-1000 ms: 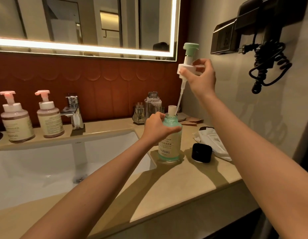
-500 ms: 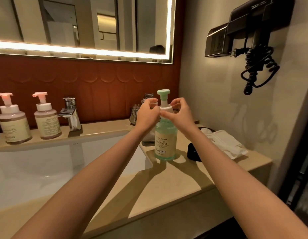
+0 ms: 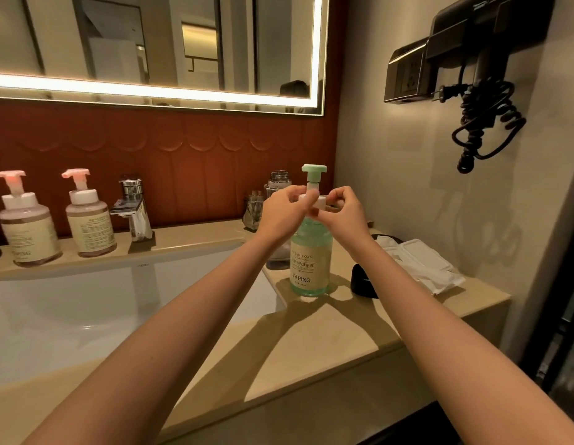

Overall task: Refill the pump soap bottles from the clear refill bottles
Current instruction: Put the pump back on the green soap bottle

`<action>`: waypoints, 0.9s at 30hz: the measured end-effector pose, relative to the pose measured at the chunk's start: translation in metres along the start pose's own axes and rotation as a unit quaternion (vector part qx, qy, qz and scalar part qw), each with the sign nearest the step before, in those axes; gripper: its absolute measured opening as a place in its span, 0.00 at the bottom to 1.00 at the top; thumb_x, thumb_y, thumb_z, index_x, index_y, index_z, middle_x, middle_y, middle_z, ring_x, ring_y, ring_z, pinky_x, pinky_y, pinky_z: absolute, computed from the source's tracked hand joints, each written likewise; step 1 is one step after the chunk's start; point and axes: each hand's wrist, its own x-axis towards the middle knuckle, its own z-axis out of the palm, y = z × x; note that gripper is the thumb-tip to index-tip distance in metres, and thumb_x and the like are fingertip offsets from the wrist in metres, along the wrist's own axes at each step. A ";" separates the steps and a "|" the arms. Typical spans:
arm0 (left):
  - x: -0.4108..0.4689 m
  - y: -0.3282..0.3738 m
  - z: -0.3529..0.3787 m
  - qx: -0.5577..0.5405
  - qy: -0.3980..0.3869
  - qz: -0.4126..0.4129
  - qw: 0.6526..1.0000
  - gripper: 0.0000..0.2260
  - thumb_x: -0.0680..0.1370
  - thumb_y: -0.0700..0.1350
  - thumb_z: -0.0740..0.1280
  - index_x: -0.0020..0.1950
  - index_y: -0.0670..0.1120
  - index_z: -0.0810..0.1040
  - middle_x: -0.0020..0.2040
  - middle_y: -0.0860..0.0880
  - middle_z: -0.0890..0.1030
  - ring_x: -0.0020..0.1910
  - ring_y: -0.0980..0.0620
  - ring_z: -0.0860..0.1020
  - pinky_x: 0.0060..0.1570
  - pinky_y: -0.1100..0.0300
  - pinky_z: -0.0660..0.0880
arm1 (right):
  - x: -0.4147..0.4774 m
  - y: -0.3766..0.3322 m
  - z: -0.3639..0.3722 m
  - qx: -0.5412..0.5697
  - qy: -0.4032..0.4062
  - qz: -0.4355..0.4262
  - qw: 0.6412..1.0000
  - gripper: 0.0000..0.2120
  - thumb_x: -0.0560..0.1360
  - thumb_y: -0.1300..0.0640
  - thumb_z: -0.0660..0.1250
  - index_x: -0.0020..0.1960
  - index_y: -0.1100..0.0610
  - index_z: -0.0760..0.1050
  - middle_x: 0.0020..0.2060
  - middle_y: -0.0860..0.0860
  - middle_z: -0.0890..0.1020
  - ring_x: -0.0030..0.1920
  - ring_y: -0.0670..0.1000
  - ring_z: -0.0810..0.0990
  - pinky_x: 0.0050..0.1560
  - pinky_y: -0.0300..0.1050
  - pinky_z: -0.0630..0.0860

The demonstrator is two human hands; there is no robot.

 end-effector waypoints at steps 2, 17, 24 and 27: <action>0.003 -0.002 0.001 0.015 0.000 0.011 1.000 0.18 0.76 0.52 0.65 0.61 0.44 0.78 0.56 0.48 0.80 0.53 0.53 0.77 0.50 0.59 0.74 | 0.002 0.000 -0.001 -0.011 0.003 -0.001 1.000 0.18 0.69 0.56 0.74 0.47 0.55 0.65 0.53 0.55 0.78 0.54 0.53 0.77 0.53 0.48 0.77; 0.001 -0.009 0.002 0.051 -0.060 0.000 0.997 0.16 0.78 0.48 0.64 0.64 0.43 0.74 0.60 0.47 0.77 0.55 0.53 0.74 0.52 0.58 0.72 | -0.024 0.027 0.008 -0.066 -0.088 0.150 0.983 0.40 0.66 0.53 0.76 0.69 0.57 0.57 0.67 0.54 0.70 0.67 0.56 0.69 0.63 0.54 0.69; 0.007 -0.001 -0.001 0.065 -0.094 -0.040 0.993 0.15 0.76 0.39 0.61 0.62 0.41 0.76 0.58 0.44 0.78 0.53 0.49 0.74 0.58 0.51 0.74 | -0.033 0.036 0.015 -0.090 -0.035 0.148 0.984 0.38 0.64 0.47 0.77 0.67 0.55 0.62 0.65 0.52 0.73 0.65 0.55 0.71 0.62 0.53 0.71; 0.008 0.001 0.002 0.084 -0.088 -0.023 0.992 0.15 0.76 0.52 0.65 0.54 0.42 0.80 0.48 0.48 0.79 0.44 0.54 0.76 0.48 0.57 0.75 | -0.033 0.035 0.014 -0.090 -0.036 0.151 0.984 0.37 0.65 0.48 0.76 0.68 0.55 0.62 0.66 0.52 0.72 0.66 0.55 0.71 0.63 0.53 0.70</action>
